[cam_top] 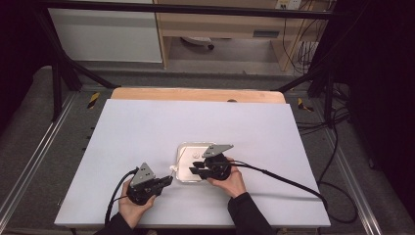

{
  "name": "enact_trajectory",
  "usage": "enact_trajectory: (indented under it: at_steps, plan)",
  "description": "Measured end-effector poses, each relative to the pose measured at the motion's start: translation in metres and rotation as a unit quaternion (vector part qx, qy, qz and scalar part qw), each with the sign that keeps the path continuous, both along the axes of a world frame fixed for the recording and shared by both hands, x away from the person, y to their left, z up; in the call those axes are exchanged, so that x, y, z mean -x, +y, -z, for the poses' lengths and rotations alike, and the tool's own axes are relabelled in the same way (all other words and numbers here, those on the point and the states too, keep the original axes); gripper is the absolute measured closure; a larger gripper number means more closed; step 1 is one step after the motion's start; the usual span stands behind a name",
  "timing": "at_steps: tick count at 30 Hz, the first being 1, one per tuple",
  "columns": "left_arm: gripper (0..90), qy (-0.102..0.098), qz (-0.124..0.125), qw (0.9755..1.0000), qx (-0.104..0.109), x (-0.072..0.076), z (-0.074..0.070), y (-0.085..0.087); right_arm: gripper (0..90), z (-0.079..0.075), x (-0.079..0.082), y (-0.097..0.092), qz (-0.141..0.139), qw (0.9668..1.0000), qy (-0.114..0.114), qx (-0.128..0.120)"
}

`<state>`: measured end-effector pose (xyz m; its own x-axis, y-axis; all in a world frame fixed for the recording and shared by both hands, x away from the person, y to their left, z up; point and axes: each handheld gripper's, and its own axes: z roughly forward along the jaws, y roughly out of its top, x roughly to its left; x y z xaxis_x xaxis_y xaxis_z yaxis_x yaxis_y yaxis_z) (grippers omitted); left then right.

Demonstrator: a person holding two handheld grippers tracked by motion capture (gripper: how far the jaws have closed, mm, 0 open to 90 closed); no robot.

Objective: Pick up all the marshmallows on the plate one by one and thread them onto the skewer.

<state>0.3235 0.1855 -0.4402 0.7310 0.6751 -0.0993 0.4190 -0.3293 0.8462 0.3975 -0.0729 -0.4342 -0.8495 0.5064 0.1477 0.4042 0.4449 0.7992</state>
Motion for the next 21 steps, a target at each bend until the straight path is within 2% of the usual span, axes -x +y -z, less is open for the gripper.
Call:
enact_trajectory:
  at_steps: [12,21]
  plan:
    - [88.4,0.000,0.004,1.0000,-0.001,0.000,0.000,-0.001,72.9,-0.034,0.000,-0.018,0.011,0.9985,0.003,-0.054]
    - [88.4,0.000,0.006,1.0000,0.001,0.001,0.000,-0.001,73.2,-0.057,-0.001,-0.031,0.019,0.9949,0.004,-0.098]
